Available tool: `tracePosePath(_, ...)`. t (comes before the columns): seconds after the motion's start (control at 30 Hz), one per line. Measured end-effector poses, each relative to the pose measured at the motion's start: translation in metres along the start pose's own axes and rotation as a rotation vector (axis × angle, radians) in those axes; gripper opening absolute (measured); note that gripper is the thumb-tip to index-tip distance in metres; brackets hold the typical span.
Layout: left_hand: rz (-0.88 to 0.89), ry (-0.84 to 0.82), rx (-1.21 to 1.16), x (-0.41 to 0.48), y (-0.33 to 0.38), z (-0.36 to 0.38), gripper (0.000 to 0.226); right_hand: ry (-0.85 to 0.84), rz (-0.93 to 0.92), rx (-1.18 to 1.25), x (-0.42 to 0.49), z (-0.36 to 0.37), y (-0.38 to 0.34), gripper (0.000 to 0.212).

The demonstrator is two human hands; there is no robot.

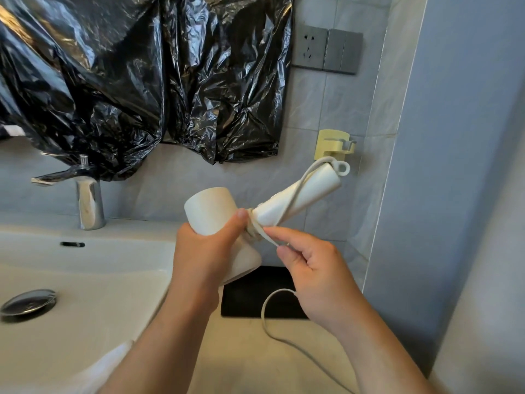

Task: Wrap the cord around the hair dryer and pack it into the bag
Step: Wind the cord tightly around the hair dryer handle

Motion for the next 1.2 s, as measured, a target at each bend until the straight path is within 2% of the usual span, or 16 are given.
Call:
tracePosePath(0.1, 0.025, -0.061, 0.036, -0.005, 0.005, 0.004, 0.061, -0.022, -0.033, 0.058, 0.001, 0.000, -0.002, 0.039)
tracePosePath(0.3, 0.064, -0.057, 0.041, -0.002, 0.007, 0.001, 0.057, -0.065, -0.116, -0.019, 0.001, 0.004, -0.005, 0.037)
tracePosePath(0.37, 0.093, -0.074, 0.019, -0.003, 0.011, 0.001, 0.064, -0.071, -0.142, -0.042, 0.000, 0.003, -0.008, 0.042)
tracePosePath(0.43, 0.133, -0.064, -0.001, -0.003, 0.017, 0.000, 0.062, -0.078, -0.161, -0.107, 0.000, 0.000, -0.011, 0.051)
tracePosePath(0.53, 0.163, -0.008, -0.044, 0.002, 0.023, -0.008, 0.053, 0.115, -0.255, -0.378, 0.002, -0.012, -0.011, 0.051)
tracePosePath(0.6, 0.155, 0.033, -0.074, 0.005, 0.024, -0.013, 0.061, 0.173, -0.115, -0.438, 0.004, -0.021, -0.006, 0.042)
tracePosePath(0.67, 0.178, 0.069, -0.082, 0.006, 0.025, -0.016, 0.059, 0.101, 0.137, -0.386, 0.004, -0.021, 0.004, 0.041)
tracePosePath(0.73, 0.212, 0.078, -0.066, 0.006, 0.023, -0.016, 0.053, 0.096, 0.258, -0.401, 0.003, -0.021, 0.012, 0.042)
tracePosePath(0.77, 0.225, 0.080, -0.046, 0.007, 0.021, -0.015, 0.059, 0.115, 0.281, -0.389, 0.003, -0.022, 0.015, 0.038)
tracePosePath(0.83, 0.255, 0.107, -0.004, 0.008, 0.019, -0.016, 0.084, 0.104, 0.368, -0.251, 0.003, -0.023, 0.019, 0.017)
tracePosePath(0.9, 0.300, 0.149, 0.048, 0.007, 0.018, -0.017, 0.102, 0.069, 0.492, -0.018, 0.002, -0.023, 0.024, 0.020)
tracePosePath(1.07, 0.411, 0.206, 0.144, 0.000, 0.016, -0.017, 0.099, 0.150, 0.654, 0.642, 0.005, -0.022, 0.023, 0.019)
tracePosePath(1.13, 0.362, 0.239, 0.079, 0.004, 0.015, -0.020, 0.096, 0.086, 0.683, 0.755, 0.005, -0.024, 0.024, 0.020)
tracePosePath(1.2, 0.311, 0.275, -0.033, 0.010, 0.016, -0.025, 0.095, -0.033, 0.680, 0.717, 0.003, -0.030, 0.026, 0.022)
Point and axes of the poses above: each hand's wrist, its own x-axis towards the middle knuckle, its own z-axis out of the palm, y = z × x, the point moved 4 cm from there along x, towards the middle knuckle, and after that the axes turned 6 degrees about y, right-handed, at the moved point
